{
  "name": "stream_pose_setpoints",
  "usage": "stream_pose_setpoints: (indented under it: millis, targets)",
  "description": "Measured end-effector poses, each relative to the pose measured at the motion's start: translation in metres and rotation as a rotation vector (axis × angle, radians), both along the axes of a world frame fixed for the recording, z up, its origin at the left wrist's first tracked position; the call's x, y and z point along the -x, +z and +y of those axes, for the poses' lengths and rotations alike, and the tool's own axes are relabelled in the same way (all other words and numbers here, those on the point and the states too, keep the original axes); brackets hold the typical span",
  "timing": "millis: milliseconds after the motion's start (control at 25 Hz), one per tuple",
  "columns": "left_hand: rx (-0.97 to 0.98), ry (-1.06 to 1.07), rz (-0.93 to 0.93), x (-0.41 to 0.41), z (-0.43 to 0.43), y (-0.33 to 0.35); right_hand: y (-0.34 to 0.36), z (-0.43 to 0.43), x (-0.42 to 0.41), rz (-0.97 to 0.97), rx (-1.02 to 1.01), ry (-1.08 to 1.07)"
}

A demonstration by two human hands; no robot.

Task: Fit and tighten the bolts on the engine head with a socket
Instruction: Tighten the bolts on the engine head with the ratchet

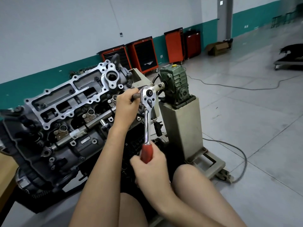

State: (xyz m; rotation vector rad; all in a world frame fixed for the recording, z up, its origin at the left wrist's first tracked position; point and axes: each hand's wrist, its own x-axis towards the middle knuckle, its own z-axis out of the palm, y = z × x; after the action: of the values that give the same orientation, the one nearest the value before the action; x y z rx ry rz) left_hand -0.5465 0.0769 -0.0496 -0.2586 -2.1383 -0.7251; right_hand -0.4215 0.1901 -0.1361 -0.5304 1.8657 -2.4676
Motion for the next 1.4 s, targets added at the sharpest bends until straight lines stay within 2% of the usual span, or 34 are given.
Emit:
stream_pose_setpoints:
  millis: [80, 120, 240, 360, 440, 480, 560, 680, 800, 880, 920, 1000, 1160, 1240, 1320, 1400]
  targets:
    - [-0.002, 0.005, -0.012, 0.000, -0.002, 0.001, 0.004, -0.005, -0.002, -0.032, 0.014, 0.019]
    - [-0.003, -0.001, -0.011, 0.001, -0.003, 0.001, 0.003, 0.007, 0.006, 0.009, -0.047, 0.015]
    - [-0.001, -0.022, 0.025, 0.000, 0.001, 0.000, 0.004, 0.071, 0.051, 0.297, -0.401, -0.034]
    - [-0.008, -0.036, 0.041, 0.002, 0.005, 0.000, 0.039, 0.129, 0.117, 0.631, -0.811, -0.111]
    - [-0.009, -0.043, 0.042, 0.002, 0.006, 0.000, 0.064, 0.143, 0.146, 0.783, -0.949, -0.194]
    - [-0.016, -0.042, 0.039, 0.001, 0.006, 0.001, 0.068, 0.142, 0.151, 0.809, -0.956, -0.223]
    - [-0.021, -0.031, 0.037, 0.000, 0.004, 0.001, 0.054, 0.132, 0.138, 0.723, -0.857, -0.226]
    - [-0.006, -0.017, 0.026, 0.000, 0.004, -0.001, 0.014, 0.089, 0.075, 0.375, -0.490, -0.138]
    - [0.005, 0.003, 0.023, 0.000, 0.002, 0.000, 0.002, 0.023, 0.014, 0.051, -0.090, 0.007]
    - [0.004, 0.004, 0.011, 0.000, 0.001, 0.001, 0.004, -0.003, -0.003, -0.053, 0.053, 0.106]
    - [0.000, -0.002, 0.002, -0.001, 0.001, 0.001, 0.005, 0.001, 0.000, -0.037, 0.016, 0.113]
    - [-0.008, -0.033, -0.010, -0.002, 0.001, 0.002, 0.003, 0.033, 0.023, 0.092, -0.182, 0.059]
    - [0.003, -0.057, -0.001, -0.004, 0.010, 0.007, 0.032, 0.117, 0.107, 0.481, -0.690, -0.005]
    - [-0.008, -0.047, 0.018, -0.004, 0.011, 0.007, 0.065, 0.135, 0.143, 0.712, -0.915, -0.129]
    - [-0.041, -0.054, 0.015, -0.005, 0.008, 0.005, 0.078, 0.137, 0.156, 0.818, -0.963, -0.217]
    - [-0.068, -0.056, -0.005, -0.006, 0.006, 0.003, 0.061, 0.126, 0.136, 0.698, -0.881, -0.198]
